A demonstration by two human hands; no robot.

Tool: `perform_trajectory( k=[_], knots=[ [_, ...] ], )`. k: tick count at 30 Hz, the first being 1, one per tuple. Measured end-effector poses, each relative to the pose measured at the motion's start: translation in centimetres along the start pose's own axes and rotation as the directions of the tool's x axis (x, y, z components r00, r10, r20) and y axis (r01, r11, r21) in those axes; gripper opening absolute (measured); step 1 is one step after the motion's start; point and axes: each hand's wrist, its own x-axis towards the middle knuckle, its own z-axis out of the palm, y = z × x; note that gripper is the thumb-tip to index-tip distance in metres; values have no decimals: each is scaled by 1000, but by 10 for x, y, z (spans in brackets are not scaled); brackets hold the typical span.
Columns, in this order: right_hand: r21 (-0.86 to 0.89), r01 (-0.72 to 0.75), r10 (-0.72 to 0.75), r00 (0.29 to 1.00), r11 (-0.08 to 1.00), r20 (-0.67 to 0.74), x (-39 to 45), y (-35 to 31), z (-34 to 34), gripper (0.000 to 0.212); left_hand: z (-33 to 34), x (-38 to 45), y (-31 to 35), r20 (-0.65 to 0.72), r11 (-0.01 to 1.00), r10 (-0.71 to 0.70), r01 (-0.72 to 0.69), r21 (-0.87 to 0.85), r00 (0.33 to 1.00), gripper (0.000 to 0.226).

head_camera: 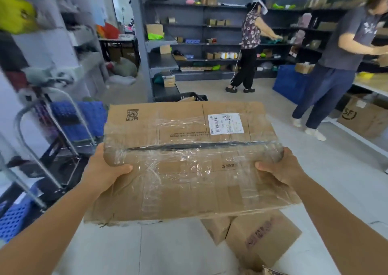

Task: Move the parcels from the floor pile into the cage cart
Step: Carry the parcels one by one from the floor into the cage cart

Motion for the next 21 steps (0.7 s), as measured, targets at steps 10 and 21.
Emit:
perform_trajectory(
  k=[10,21],
  knots=[
    [65,248,-256,951,967,173,-26,-122,47,108,-122,-65,-10,-328,998,-71,67,-22,942,80],
    [189,521,-552,750,832,363,-117,-245,118,105,-247,-190,-46,-630,979,-194,185,-82,752,84]
  ],
)
